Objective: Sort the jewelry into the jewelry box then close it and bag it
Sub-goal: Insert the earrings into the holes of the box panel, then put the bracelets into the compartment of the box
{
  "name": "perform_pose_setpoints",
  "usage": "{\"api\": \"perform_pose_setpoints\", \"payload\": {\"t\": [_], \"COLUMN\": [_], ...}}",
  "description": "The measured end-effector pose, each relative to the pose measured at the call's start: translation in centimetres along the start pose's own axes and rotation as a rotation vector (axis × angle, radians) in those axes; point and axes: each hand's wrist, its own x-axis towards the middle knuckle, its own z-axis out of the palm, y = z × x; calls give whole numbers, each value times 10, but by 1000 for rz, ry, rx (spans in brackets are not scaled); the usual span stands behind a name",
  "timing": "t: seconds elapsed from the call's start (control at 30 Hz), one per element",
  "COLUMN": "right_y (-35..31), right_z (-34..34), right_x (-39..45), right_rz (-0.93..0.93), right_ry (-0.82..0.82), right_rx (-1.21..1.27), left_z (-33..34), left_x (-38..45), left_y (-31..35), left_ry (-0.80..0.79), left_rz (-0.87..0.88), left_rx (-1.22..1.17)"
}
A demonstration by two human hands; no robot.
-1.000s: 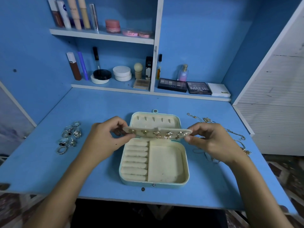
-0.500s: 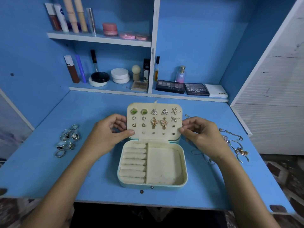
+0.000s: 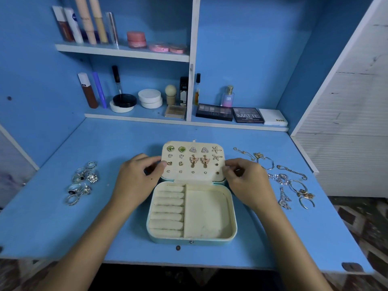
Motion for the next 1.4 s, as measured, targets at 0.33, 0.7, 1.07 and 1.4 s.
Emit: {"api": "perform_pose_setpoints", "payload": {"t": [0.33,0.7,1.07,1.4], "right_y": [-3,0,22,47], "right_z": [2,-4,-61,-94], "right_x": [-6,-6,-4,-11], "right_rz": [23,22,71,73], "right_ry": [34,10,128,60], "right_rx": [11,19,-13,-162], "left_z": [0,-2,25,98], "left_x": [-4,7,43,71], "left_y": [8,10,64,119], "left_ry": [44,54,-122,-529], "left_rz": [-12,-9,262,509], "left_rx": [39,95,78,144]}}
